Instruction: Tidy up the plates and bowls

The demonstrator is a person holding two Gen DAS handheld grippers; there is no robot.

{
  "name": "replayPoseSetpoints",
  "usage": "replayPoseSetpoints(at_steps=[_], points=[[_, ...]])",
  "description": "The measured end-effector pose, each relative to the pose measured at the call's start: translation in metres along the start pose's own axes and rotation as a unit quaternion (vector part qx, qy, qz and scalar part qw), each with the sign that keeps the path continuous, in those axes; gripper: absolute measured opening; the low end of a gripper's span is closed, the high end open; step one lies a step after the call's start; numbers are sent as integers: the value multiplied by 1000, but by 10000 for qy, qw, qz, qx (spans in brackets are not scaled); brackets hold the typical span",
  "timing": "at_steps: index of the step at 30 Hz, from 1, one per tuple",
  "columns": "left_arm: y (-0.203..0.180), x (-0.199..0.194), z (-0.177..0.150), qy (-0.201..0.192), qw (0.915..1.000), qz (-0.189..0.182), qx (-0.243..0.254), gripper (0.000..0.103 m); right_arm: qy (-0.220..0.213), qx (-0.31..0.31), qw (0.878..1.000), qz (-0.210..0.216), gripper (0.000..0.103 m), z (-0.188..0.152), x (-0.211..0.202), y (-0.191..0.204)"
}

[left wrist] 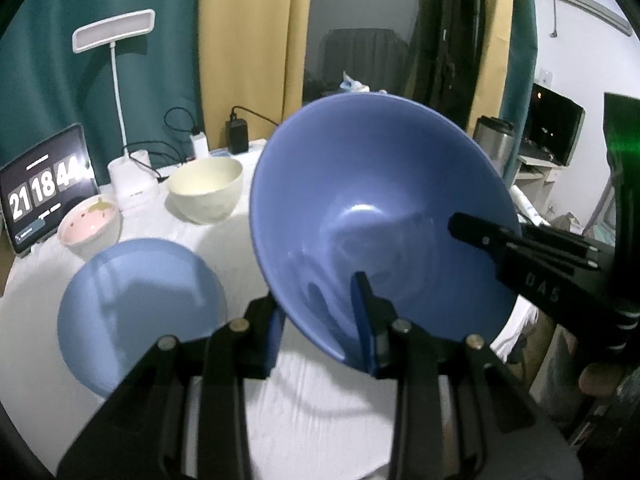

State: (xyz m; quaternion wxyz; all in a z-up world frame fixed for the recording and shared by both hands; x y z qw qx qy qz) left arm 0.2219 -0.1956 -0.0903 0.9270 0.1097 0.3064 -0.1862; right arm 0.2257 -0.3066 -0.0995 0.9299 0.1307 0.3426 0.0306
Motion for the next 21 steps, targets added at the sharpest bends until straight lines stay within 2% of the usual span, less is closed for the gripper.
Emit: replayPoseSetpoints(at_steps=[10, 21], points=[[3, 0, -26, 161, 9999, 13, -41, 33, 248, 15, 9997, -13, 16, -29, 6, 3], [5, 32, -54, 579, 9982, -2, -121, 33, 697, -1, 9976, -48, 16, -55, 40, -4]])
Point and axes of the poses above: each gripper's, at about its wrist camera, not at the fingertips, and x roughly the way its jaws point, y to its left, z to its top, the point moved 8 cm from there along x, roughly the way its jaws point, and after that the axes turned 13 degrees about x, right-handed, at the moved point
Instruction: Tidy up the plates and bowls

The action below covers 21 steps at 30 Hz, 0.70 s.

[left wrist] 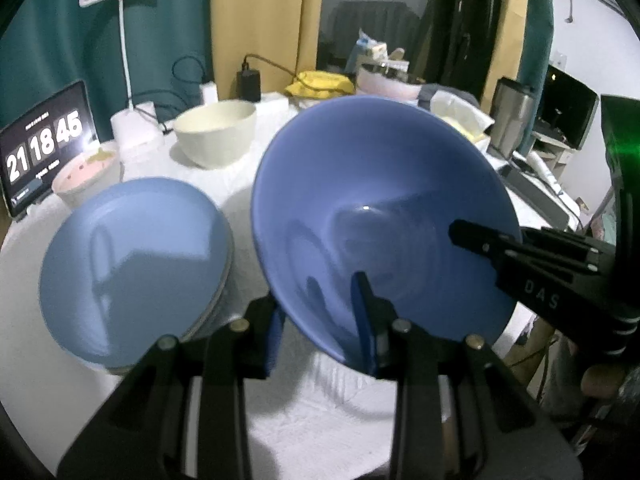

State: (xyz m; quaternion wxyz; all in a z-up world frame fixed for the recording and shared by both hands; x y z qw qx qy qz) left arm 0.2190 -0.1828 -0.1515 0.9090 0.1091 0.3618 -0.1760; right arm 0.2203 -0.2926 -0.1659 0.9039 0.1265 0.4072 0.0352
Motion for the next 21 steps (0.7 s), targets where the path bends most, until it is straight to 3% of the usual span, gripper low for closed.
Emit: replayPoseSetpoints(at_steps=[21], points=[[3, 24, 11, 200, 9996, -145, -108, 34, 334, 259, 9990, 154, 17, 21, 29, -8]])
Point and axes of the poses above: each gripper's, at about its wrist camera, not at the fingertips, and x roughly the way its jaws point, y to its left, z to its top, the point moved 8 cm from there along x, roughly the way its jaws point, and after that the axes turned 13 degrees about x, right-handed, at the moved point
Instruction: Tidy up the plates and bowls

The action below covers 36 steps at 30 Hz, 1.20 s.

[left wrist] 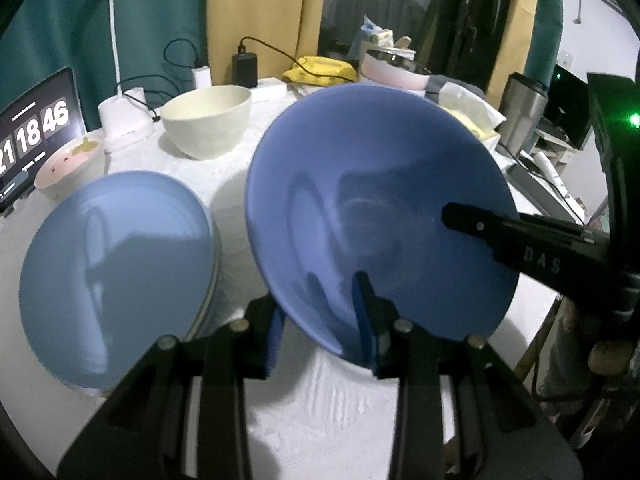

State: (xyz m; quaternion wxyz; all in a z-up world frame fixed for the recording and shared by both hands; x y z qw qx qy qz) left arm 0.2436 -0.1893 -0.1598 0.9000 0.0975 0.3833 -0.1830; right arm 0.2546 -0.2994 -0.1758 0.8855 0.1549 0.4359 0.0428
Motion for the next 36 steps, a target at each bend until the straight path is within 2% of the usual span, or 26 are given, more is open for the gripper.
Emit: replayPoseSetpoints(at_steps=[4, 8, 11, 25, 36], points=[[1, 0, 4, -23, 10000, -29, -13, 36, -24, -8, 9999, -109, 18, 4, 5, 1], [5, -6, 12, -178, 9998, -16, -41, 47, -97, 5, 9998, -191, 23, 11, 5, 0], [8, -11, 18, -261, 9996, -2, -56, 47, -174, 42, 9996, -226, 29, 16, 3, -1], [30, -38, 29, -585, 9980, 156, -157, 48, -544, -24, 9981, -304, 29, 34, -23, 11], [59, -69, 33, -853, 9951, 293, -398, 48, -755, -168, 9968, -217, 30, 38, -46, 36]])
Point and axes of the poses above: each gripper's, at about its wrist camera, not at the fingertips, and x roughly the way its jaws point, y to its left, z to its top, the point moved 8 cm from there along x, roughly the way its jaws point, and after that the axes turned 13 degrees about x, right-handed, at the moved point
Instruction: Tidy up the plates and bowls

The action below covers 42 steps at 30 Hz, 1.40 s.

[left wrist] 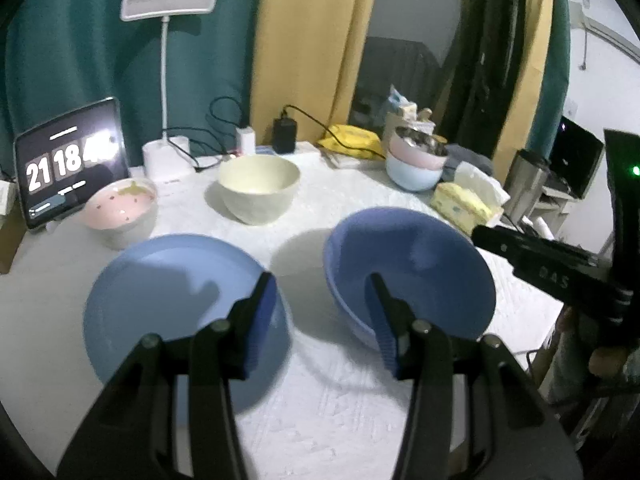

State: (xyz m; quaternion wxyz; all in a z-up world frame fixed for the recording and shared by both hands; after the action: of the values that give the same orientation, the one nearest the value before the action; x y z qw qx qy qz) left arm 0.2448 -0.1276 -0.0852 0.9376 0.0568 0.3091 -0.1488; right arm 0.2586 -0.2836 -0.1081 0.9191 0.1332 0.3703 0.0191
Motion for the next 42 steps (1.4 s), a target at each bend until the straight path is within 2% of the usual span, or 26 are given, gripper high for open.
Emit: replayPoseSetpoints(at_steps=[6, 8, 14, 22, 34, 42], points=[[21, -12, 7, -138, 9998, 109, -116, 52, -108, -120, 9998, 83, 30, 6, -9, 20], [27, -17, 10, -202, 9996, 97, -153, 65, -138, -169, 9997, 108, 30, 8, -12, 27], [43, -28, 18, -368, 9989, 189, -209, 65, -165, -267, 9994, 160, 30, 11, -13, 44], [63, -28, 25, -362, 9986, 298, -254, 65, -189, -414, 9987, 245, 30, 18, -10, 68], [94, -10, 39, -260, 9982, 402, -374, 65, -184, -640, 9973, 316, 30, 38, 9, 99], [115, 4, 64, -345, 9975, 520, -326, 66, 48, -837, 9959, 349, 30, 49, 35, 115]])
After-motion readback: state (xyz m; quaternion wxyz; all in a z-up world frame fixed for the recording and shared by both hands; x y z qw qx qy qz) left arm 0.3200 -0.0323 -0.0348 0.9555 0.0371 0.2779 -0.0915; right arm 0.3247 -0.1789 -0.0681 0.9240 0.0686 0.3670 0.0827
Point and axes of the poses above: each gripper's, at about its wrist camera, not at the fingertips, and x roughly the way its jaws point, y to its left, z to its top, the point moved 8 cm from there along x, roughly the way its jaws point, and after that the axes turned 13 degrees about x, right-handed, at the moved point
